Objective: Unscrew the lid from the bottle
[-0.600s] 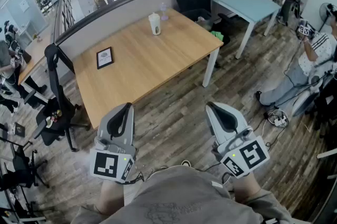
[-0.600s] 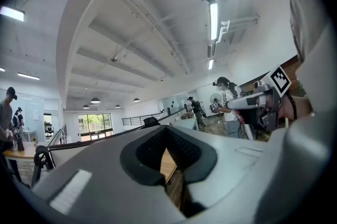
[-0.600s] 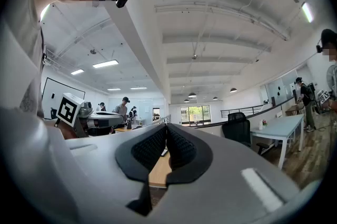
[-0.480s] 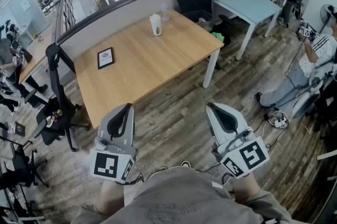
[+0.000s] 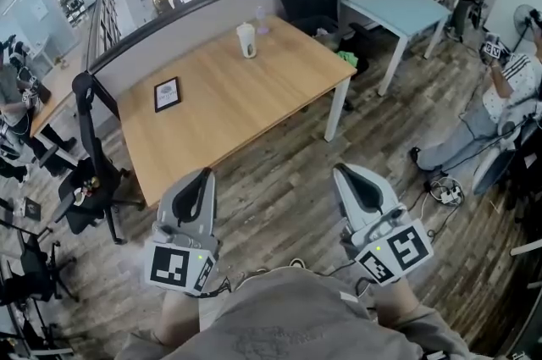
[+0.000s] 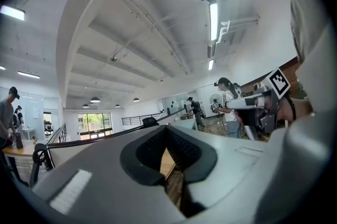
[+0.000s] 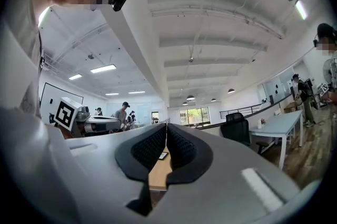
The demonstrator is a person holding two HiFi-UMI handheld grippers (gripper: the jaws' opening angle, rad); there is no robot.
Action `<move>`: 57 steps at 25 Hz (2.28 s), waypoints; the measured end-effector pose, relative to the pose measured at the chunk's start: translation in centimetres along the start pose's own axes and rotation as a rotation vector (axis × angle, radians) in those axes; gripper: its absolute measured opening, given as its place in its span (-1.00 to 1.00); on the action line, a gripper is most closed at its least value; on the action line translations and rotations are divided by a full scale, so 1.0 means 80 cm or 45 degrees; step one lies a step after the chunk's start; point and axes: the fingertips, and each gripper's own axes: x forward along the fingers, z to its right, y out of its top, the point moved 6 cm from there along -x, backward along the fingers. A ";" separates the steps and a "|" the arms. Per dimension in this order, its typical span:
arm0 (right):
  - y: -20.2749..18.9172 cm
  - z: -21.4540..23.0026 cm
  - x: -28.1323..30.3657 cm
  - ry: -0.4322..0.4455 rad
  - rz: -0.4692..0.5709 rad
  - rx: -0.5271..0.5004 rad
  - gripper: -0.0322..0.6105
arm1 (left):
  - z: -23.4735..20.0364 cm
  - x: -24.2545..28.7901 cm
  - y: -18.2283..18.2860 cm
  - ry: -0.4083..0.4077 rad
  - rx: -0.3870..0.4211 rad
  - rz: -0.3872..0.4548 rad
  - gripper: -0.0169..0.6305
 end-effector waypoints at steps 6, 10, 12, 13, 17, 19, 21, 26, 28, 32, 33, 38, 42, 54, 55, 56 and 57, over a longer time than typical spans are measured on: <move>0.007 0.032 -0.011 -0.138 0.098 -0.012 -0.06 | 0.002 0.016 -0.008 0.098 -0.047 -0.038 0.00; -0.003 0.049 -0.017 -0.154 0.055 -0.021 0.00 | 0.012 0.028 -0.010 0.089 -0.045 -0.053 0.10; -0.008 0.055 -0.017 -0.153 0.044 -0.011 0.00 | 0.016 0.035 -0.012 0.073 -0.040 -0.064 0.10; -0.010 0.058 -0.017 -0.154 0.041 -0.005 0.00 | 0.018 0.039 -0.014 0.068 -0.039 -0.069 0.10; -0.014 0.077 -0.010 -0.168 0.034 0.010 0.00 | 0.017 0.058 -0.021 0.054 -0.037 -0.090 0.09; -0.016 0.089 -0.002 -0.174 0.031 0.017 0.00 | 0.015 0.071 -0.026 0.049 -0.038 -0.100 0.09; -0.018 0.099 0.009 -0.177 0.026 0.016 0.00 | 0.009 0.086 -0.030 0.046 -0.041 -0.107 0.09; -0.029 0.125 0.036 -0.190 -0.006 0.010 0.00 | -0.004 0.128 -0.046 0.038 -0.075 -0.102 0.09; -0.036 0.138 0.053 -0.187 -0.019 0.014 0.00 | -0.012 0.150 -0.052 0.031 -0.084 -0.104 0.09; -0.045 0.163 0.098 -0.178 -0.051 0.015 0.00 | -0.035 0.194 -0.063 0.014 -0.091 -0.122 0.09; -0.047 0.169 0.110 -0.179 -0.059 0.015 0.00 | -0.041 0.205 -0.066 0.011 -0.094 -0.126 0.09; -0.052 0.207 0.172 -0.191 -0.091 0.015 0.00 | -0.076 0.267 -0.080 -0.007 -0.109 -0.143 0.09; -0.051 0.234 0.229 -0.200 -0.115 0.017 0.00 | -0.115 0.317 -0.087 -0.011 -0.118 -0.156 0.09; -0.075 0.294 0.391 -0.189 -0.169 0.023 0.00 | -0.217 0.443 -0.125 -0.030 -0.120 -0.173 0.09; -0.077 0.296 0.401 -0.187 -0.173 0.028 0.00 | -0.222 0.450 -0.127 -0.032 -0.119 -0.174 0.09; -0.080 0.299 0.410 -0.184 -0.179 0.032 0.00 | -0.227 0.456 -0.130 -0.033 -0.121 -0.176 0.09; -0.082 0.301 0.418 -0.180 -0.188 0.036 0.00 | -0.231 0.462 -0.132 -0.033 -0.126 -0.178 0.09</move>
